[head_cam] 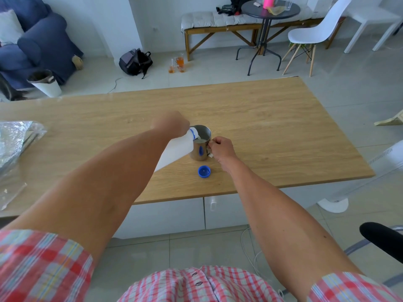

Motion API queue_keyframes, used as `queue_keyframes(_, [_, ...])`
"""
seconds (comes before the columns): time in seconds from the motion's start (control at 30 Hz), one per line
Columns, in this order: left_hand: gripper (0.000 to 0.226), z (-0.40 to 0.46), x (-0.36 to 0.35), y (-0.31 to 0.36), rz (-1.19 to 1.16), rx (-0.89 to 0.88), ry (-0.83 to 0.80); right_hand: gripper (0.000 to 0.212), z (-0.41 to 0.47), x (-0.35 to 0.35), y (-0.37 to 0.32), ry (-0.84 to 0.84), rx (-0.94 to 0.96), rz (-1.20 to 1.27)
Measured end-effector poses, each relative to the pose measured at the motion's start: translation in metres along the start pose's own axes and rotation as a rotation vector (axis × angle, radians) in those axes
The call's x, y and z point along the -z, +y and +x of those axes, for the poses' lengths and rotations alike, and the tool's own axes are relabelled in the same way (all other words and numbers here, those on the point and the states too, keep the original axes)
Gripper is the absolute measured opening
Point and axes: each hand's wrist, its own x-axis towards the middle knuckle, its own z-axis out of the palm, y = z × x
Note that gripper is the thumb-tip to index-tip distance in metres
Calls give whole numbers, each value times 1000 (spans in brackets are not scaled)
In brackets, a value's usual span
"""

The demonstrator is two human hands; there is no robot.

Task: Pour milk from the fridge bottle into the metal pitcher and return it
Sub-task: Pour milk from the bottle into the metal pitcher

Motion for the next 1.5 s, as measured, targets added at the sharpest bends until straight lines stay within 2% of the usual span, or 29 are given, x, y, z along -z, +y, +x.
queue_keyframes(1.5, [25,-10,7,4,7,12,-13,19,-4,0,-3,0,-7,11])
